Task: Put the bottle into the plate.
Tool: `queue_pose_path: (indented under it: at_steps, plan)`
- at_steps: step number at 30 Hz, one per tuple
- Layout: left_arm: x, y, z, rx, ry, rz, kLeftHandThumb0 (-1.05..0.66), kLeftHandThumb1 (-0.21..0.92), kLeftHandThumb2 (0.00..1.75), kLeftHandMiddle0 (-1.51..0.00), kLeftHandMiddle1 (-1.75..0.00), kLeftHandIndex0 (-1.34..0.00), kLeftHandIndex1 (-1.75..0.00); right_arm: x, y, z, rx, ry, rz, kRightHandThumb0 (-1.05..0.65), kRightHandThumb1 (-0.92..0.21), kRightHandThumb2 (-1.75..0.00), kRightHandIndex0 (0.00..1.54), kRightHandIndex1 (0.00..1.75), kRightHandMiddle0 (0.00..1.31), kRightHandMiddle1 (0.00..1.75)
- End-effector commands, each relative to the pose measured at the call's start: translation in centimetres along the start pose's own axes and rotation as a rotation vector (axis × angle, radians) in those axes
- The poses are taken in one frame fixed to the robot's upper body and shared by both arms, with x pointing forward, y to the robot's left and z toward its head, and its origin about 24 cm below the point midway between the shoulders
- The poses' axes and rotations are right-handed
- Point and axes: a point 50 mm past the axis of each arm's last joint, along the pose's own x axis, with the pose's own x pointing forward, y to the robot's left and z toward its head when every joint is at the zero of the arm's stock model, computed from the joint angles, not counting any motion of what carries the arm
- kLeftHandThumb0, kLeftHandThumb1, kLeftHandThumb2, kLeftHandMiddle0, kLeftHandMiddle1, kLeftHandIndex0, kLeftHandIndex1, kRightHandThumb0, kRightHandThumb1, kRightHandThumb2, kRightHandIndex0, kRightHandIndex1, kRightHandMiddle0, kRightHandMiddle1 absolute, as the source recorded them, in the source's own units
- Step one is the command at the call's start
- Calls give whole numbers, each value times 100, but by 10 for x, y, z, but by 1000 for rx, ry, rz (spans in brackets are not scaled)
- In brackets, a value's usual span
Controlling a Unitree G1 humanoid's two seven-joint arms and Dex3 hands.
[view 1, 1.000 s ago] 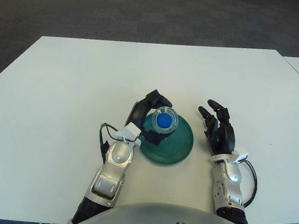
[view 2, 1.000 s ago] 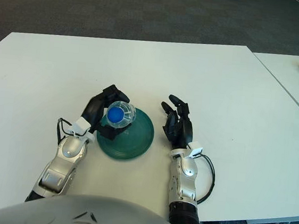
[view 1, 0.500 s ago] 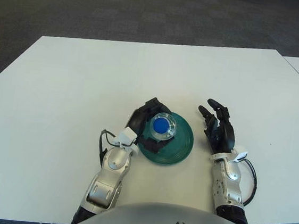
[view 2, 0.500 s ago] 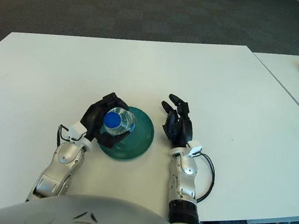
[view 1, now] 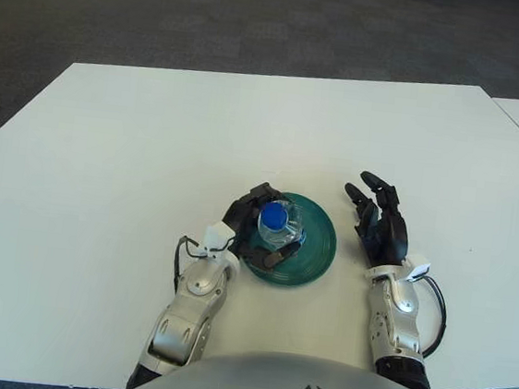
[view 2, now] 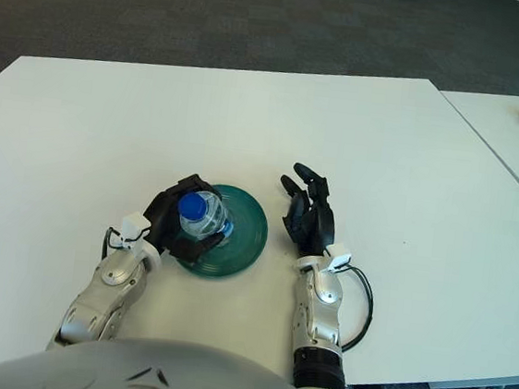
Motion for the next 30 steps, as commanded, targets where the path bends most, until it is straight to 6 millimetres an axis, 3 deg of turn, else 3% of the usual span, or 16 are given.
queue_pose_path:
  at_steps: [1, 30]
  plan:
    - [0, 0, 6, -27, -13, 7, -2, 23, 136, -126, -175, -105, -175, -25, -4, -28, 54, 144, -66, -70, -92, -72, 50, 56, 10, 96]
    - [4, 3, -14, 10, 123, 45, -3, 19, 139, -123, -175, -106, -175, -31, -1, -20, 79, 126, -51, -68, -92, -72, 49, 55, 8, 96]
